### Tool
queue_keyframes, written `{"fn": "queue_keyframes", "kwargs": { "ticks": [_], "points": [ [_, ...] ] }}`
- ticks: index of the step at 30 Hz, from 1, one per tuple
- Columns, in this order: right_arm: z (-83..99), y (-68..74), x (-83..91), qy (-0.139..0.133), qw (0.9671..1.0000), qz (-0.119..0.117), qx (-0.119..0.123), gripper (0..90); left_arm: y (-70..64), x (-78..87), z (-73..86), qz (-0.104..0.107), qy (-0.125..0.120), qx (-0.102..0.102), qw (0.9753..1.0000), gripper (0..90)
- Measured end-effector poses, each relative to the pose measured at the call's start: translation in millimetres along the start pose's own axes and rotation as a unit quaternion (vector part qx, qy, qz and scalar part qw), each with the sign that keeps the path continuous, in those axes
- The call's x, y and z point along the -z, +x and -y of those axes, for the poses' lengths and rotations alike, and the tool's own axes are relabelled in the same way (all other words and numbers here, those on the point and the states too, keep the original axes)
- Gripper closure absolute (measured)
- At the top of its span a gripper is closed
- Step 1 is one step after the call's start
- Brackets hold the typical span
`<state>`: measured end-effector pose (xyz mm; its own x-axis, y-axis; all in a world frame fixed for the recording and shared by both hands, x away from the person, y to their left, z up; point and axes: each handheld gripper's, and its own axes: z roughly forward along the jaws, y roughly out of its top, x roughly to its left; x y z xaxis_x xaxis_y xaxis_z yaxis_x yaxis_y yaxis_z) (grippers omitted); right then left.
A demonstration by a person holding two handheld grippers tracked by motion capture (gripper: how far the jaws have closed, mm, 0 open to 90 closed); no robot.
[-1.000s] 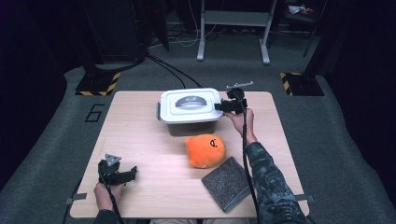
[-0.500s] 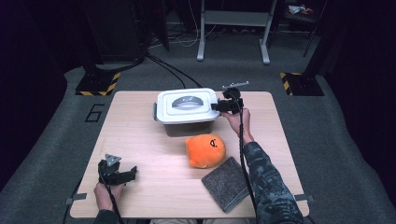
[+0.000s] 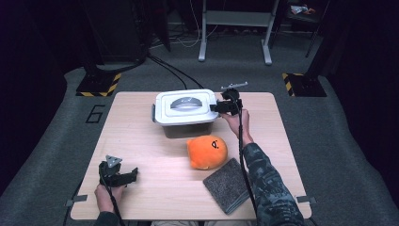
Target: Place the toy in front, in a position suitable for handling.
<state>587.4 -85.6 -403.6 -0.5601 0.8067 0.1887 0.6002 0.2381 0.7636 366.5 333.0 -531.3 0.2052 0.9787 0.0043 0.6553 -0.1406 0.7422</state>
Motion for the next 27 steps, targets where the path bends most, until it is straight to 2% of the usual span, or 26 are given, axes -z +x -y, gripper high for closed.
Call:
{"fn": "queue_keyframes", "kwargs": {
  "ticks": [19, 21, 23, 27],
  "points": [
    [-3.4, 11.1, -9.3, 0.0, 1.0, -0.007, 0.004, 55.2, 0.1, 0.0, 0.0, 0.0, 0.0, -0.001, 1.0, 10.3],
    [-3.9, 11.4, -9.0, 0.001, 0.9999, 0.0, 0.013, 50.8, -0.2, 0.3, 0.1, 0.0, 0.002, 0.001, 1.0, 10.3],
    [-4.3, 12.0, -8.3, 0.003, 0.9998, 0.009, 0.017, 40.3, -0.2, 0.3, 0.1, 0.0, 0.002, 0.001, 1.0, 10.3],
    [-5.1, 10.0, 4.4, -0.009, 0.9998, 0.004, 0.015, 28.5, -0.2, 0.3, 0.1, 0.0, 0.002, 0.001, 1.0, 10.3]
  ]
}}
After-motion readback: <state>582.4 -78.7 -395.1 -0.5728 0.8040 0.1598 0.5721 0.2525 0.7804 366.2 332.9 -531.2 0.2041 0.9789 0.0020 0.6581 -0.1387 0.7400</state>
